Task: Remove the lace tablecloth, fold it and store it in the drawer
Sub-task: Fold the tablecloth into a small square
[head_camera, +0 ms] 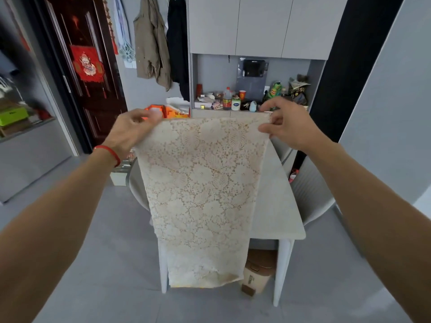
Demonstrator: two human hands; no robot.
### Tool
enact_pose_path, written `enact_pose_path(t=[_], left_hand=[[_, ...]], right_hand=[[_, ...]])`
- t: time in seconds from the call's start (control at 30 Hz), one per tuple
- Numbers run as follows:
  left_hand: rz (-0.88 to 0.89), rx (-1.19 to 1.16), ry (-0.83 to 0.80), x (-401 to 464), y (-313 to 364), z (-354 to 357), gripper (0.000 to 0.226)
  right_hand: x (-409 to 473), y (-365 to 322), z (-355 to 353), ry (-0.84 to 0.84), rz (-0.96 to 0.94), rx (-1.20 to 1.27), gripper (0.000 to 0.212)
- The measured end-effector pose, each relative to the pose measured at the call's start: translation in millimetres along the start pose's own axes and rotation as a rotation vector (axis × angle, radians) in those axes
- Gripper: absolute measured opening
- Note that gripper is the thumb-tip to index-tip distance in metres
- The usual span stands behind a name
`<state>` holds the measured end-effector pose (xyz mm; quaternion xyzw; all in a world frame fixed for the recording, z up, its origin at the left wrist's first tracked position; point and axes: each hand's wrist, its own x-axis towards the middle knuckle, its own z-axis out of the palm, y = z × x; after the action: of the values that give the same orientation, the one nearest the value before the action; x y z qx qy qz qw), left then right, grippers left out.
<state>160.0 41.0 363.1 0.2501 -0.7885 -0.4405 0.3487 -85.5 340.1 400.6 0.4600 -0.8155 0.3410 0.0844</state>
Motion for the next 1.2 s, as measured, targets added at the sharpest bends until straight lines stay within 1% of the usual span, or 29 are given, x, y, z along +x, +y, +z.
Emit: enact_pose_path(t=[0.07,0.1,0.23,0.27,0.3,0.33,0.37,0.4,0.43,0.47,0.5,0.57,0.6,0.63,0.67,0.7,0.73,0.77,0.8,0.83,0.87,0.9,0.93,0.97,1.0,1.03,1.13,1.17,1.2], left_hand=[[0.113,0.193,-0.151,-7,6,7,0.062],[0.151,0.268,-0.194,-10,13,14,0.065],[0.300,0.569,-0.265,-13,49,70,0.096],[0.338,0.634,-0.285,-16,55,87,0.101],[0.367,0.676,-0.302,-18,58,103,0.101],[0.381,0.692,-0.300,-21,57,116,0.093],[0.372,0.657,-0.281,-21,53,125,0.077],[0.324,0.581,-0.270,-24,49,131,0.059],[0.259,0.469,-0.275,-24,42,136,0.048],[0.188,0.370,-0.284,-26,35,140,0.040],[0.157,0.308,-0.265,-26,28,143,0.034],[0.165,0.286,-0.195,-31,20,143,0.015],[0.167,0.274,-0.160,-34,22,138,0.018],[0.167,0.241,-0.141,-34,21,133,0.023],[0.164,0.204,-0.150,-35,24,124,0.019],[0.172,0.157,-0.182,-32,24,114,0.014],[0.185,0.124,-0.212,-31,29,103,0.017],[0.213,0.093,-0.241,-27,31,92,0.019],[0.239,0.094,-0.264,-25,36,82,0.017],[0.258,0.133,-0.288,-24,40,75,0.014],[0.261,0.217,-0.299,-24,45,71,0.015],[0.259,0.352,-0.292,-22,47,70,0.018],[0.267,0.555,-0.297,-22,46,71,0.024],[0.290,0.783,-0.321,-25,46,76,0.038],[0.329,0.983,-0.374,-32,44,84,0.051],[0.379,1.119,-0.442,-41,40,94,0.064],[0.467,1.345,-0.638,-78,22,135,0.097],[0.464,1.377,-0.679,-92,15,150,0.101],[0.436,1.386,-0.702,-104,8,162,0.099]], right_hand=[[0,-4,3,-0.007,-0.007,-0.045,0.031],[0,-9,6,-0.019,-0.028,-0.064,0.027],[1,-42,26,-0.055,-0.195,-0.103,0.016],[1,-52,31,-0.046,-0.239,-0.109,0.016],[2,-61,35,-0.034,-0.276,-0.115,0.016],[1,-68,39,-0.023,-0.301,-0.120,0.015],[0,-73,43,-0.009,-0.317,-0.123,0.015],[-1,-76,47,0.004,-0.321,-0.120,0.014],[-3,-76,52,0.006,-0.316,-0.107,0.013],[-5,-73,57,-0.007,-0.296,-0.071,0.012],[-8,-69,62,-0.019,-0.264,-0.007,0.014],[-17,-48,72,-0.035,-0.156,0.213,0.029],[-26,-32,78,-0.063,-0.075,0.321,0.042],[-41,-13,87,-0.144,0.010,0.375,0.057],[-59,9,99,-0.277,0.095,0.357,0.071],[-82,30,115,-0.444,0.182,0.284,0.081],[-107,51,131,-0.597,0.255,0.192,0.087],[-132,67,147,-0.692,0.308,0.108,0.088],[-150,82,161,-0.708,0.336,0.079,0.079],[-163,91,170,-0.664,0.361,0.093,0.060],[-171,98,176,-0.582,0.381,0.117,0.039],[-173,100,177,-0.503,0.392,0.125,0.035],[-171,100,177,-0.452,0.375,0.114,0.040],[-168,96,174,-0.430,0.346,0.092,0.040],[-163,90,171,-0.407,0.303,0.067,0.034],[-159,82,168,-0.390,0.251,0.045,0.025],[-144,52,158,-0.360,0.112,0.038,0.004],[-141,41,154,-0.359,0.074,0.019,0.007],[-137,33,151,-0.361,0.038,-0.013,0.013]])
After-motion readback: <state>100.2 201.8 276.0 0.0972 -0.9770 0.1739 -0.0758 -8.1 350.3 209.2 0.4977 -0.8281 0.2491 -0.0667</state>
